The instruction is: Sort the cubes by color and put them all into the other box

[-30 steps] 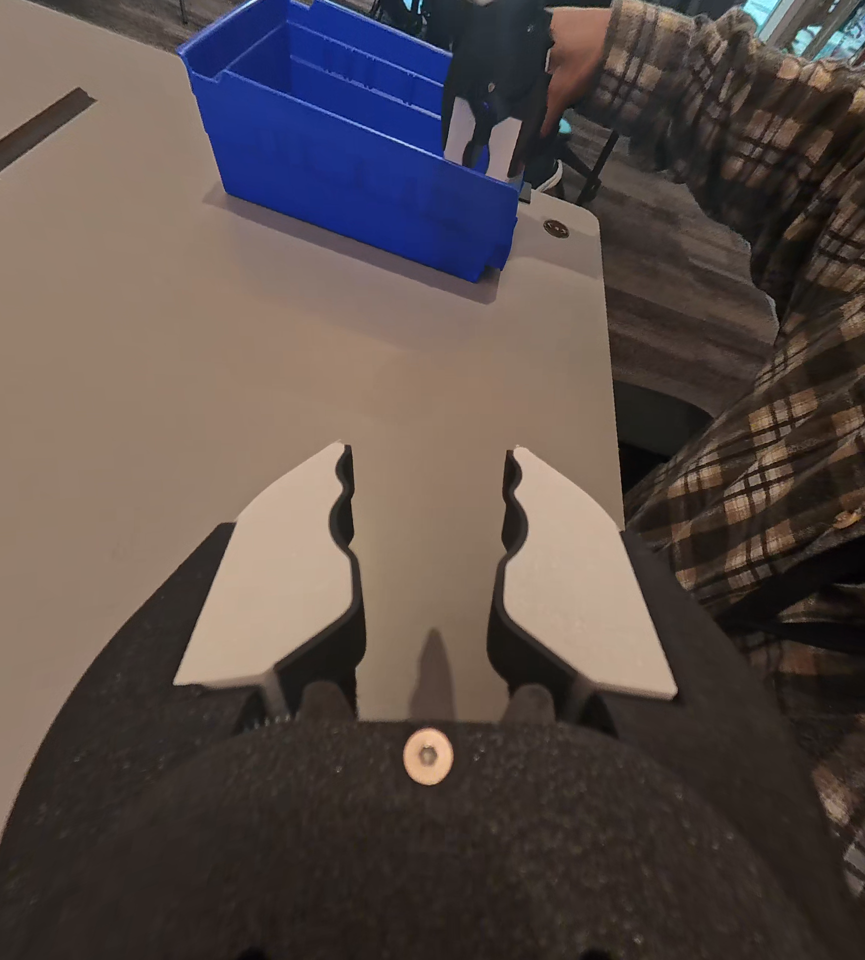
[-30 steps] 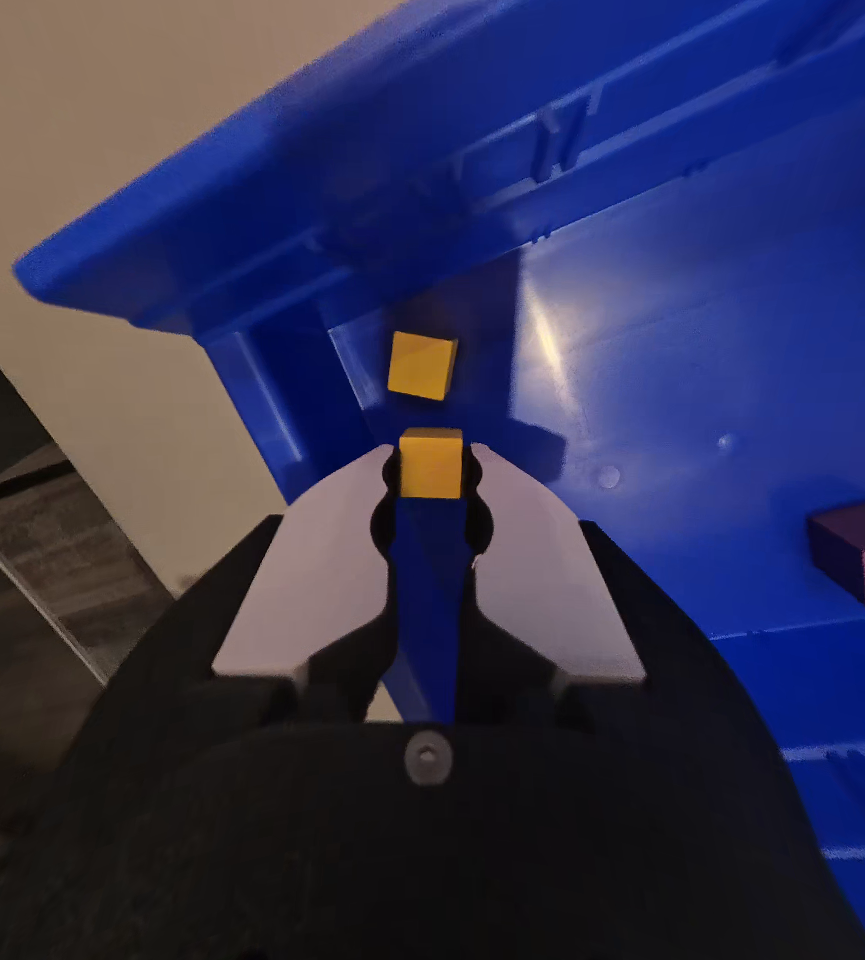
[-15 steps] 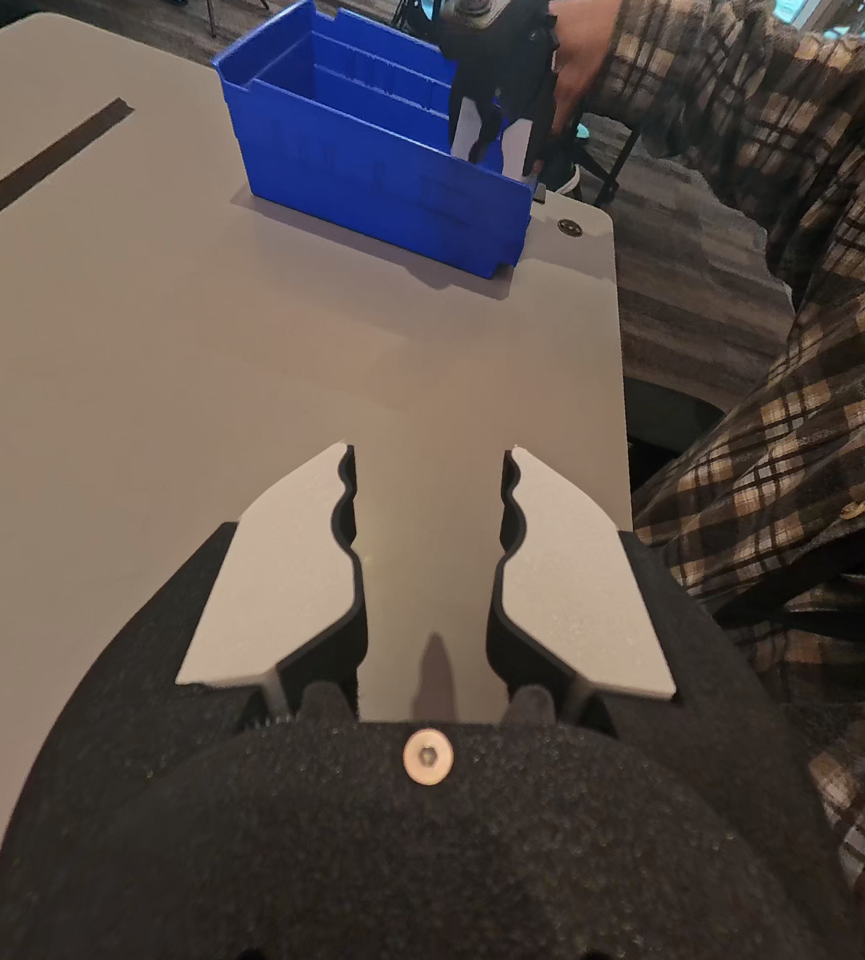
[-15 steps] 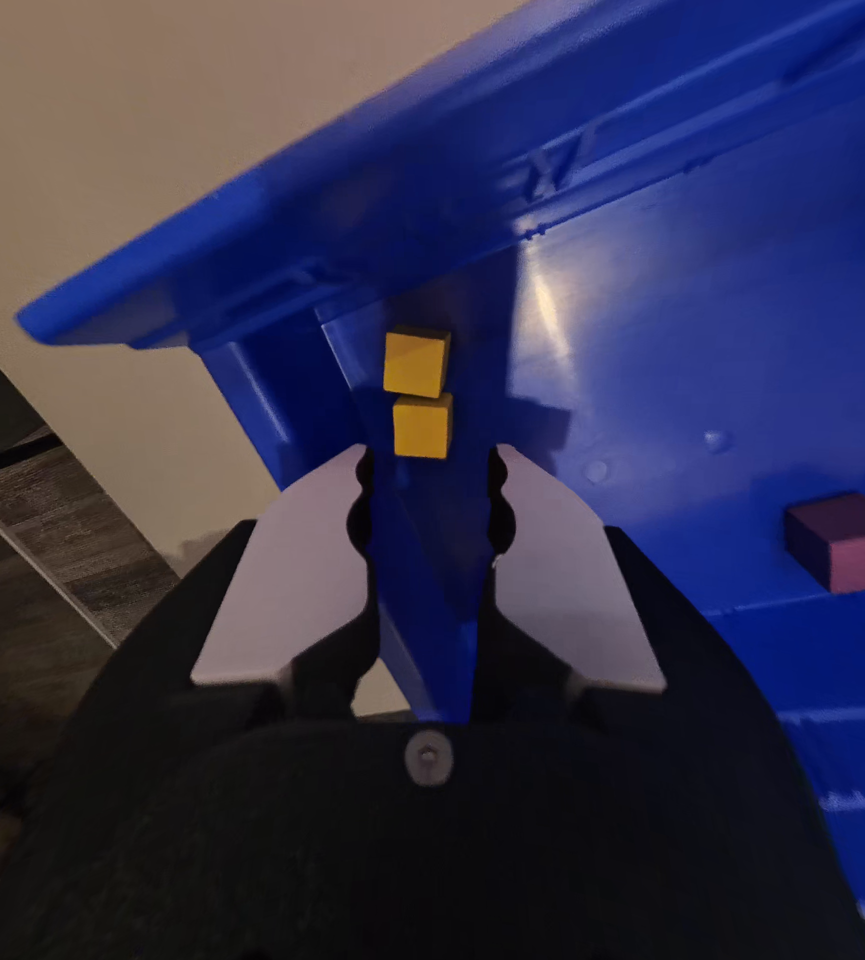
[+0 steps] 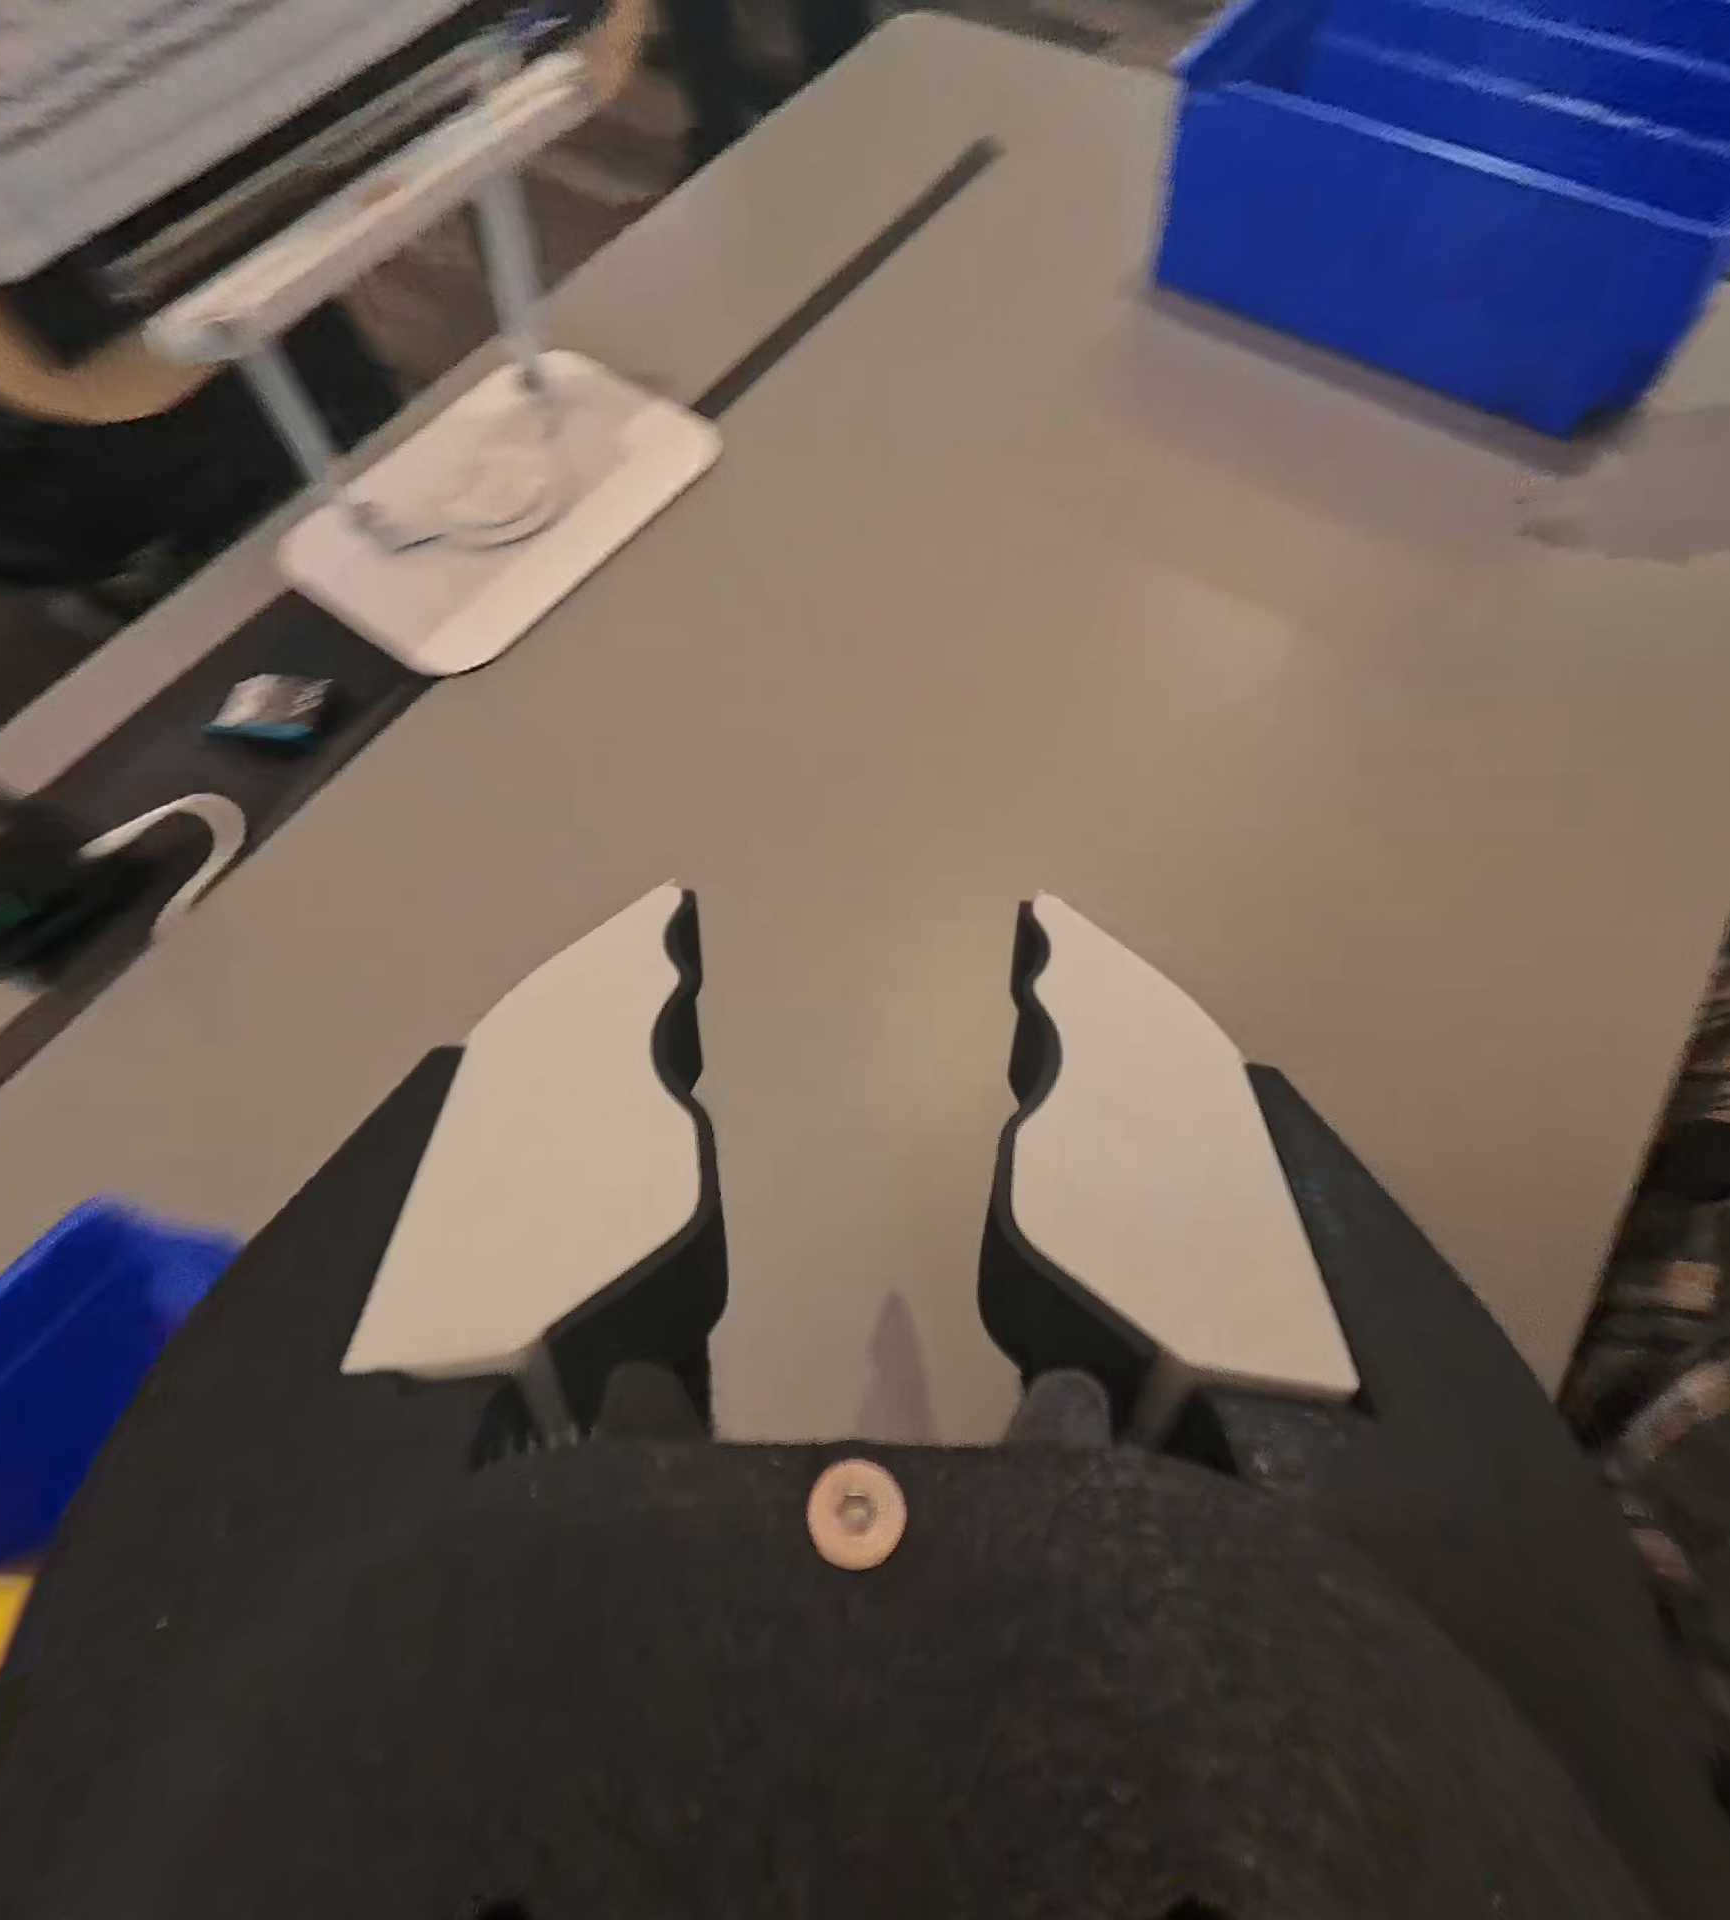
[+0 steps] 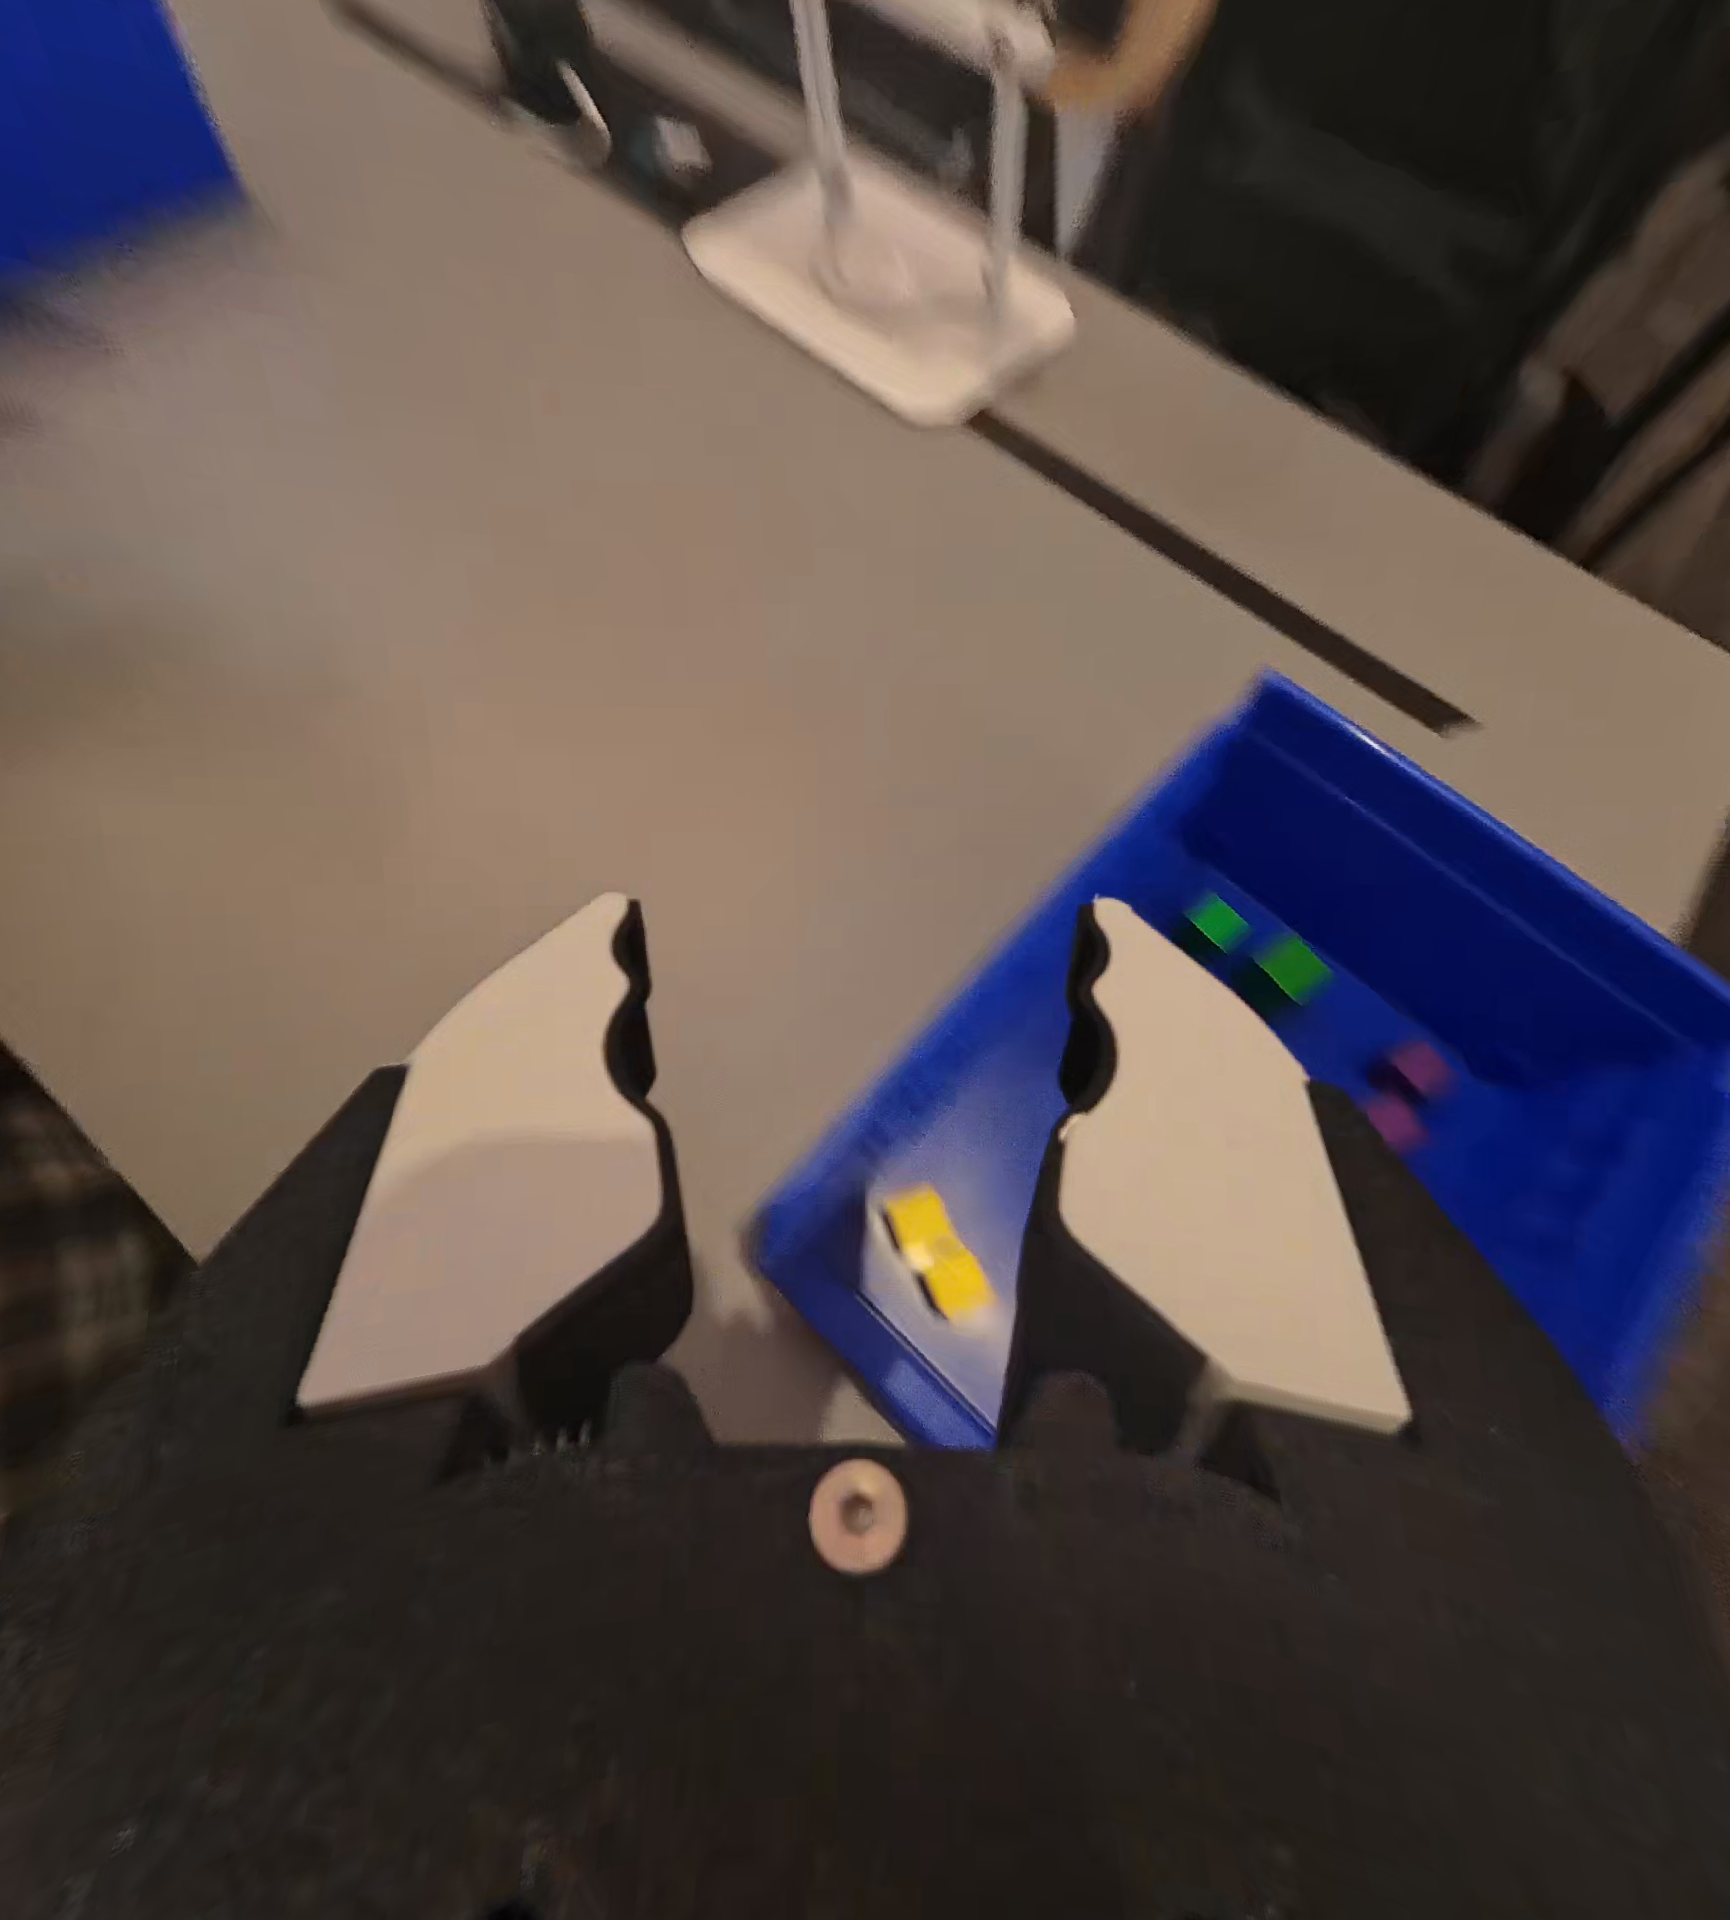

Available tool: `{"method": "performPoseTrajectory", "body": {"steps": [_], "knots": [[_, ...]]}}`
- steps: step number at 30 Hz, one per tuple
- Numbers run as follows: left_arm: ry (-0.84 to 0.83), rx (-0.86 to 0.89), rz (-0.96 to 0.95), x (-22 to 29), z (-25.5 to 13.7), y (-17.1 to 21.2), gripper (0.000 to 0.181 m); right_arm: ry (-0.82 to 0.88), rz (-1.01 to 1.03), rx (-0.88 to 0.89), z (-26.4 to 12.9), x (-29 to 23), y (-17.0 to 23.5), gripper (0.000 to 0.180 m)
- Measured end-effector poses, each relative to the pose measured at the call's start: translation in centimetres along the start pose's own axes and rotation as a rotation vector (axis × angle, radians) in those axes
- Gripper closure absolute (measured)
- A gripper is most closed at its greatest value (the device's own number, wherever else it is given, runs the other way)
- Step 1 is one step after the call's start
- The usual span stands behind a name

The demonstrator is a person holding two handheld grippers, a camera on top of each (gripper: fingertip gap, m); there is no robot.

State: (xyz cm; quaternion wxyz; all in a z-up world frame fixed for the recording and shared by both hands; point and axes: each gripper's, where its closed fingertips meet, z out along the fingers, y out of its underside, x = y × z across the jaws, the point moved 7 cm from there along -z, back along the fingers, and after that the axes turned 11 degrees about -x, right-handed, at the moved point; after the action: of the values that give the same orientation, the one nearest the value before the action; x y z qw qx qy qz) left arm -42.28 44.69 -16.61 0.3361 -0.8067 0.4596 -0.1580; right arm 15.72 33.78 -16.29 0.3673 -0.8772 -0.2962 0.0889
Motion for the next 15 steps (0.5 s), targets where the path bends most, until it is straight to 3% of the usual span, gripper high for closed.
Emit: {"method": "performPoseTrajectory", "body": {"steps": [4,7,15], "knots": [[-0.177,-0.063,-0.108,-7.1,-5.5,3.3,0.123,-0.226,0.072,0.282,2.9,-5.7,-0.6,0.109],[-0.253,-0.096,-0.186,-11.3,-8.0,5.9,0.124,-0.324,0.103,0.366,5.9,-8.6,-0.4,0.113],[-0.396,-0.256,-0.342,-17.3,-6.3,11.7,0.125,-0.384,0.136,0.363,13.0,-13.3,-0.4,0.113]]}}
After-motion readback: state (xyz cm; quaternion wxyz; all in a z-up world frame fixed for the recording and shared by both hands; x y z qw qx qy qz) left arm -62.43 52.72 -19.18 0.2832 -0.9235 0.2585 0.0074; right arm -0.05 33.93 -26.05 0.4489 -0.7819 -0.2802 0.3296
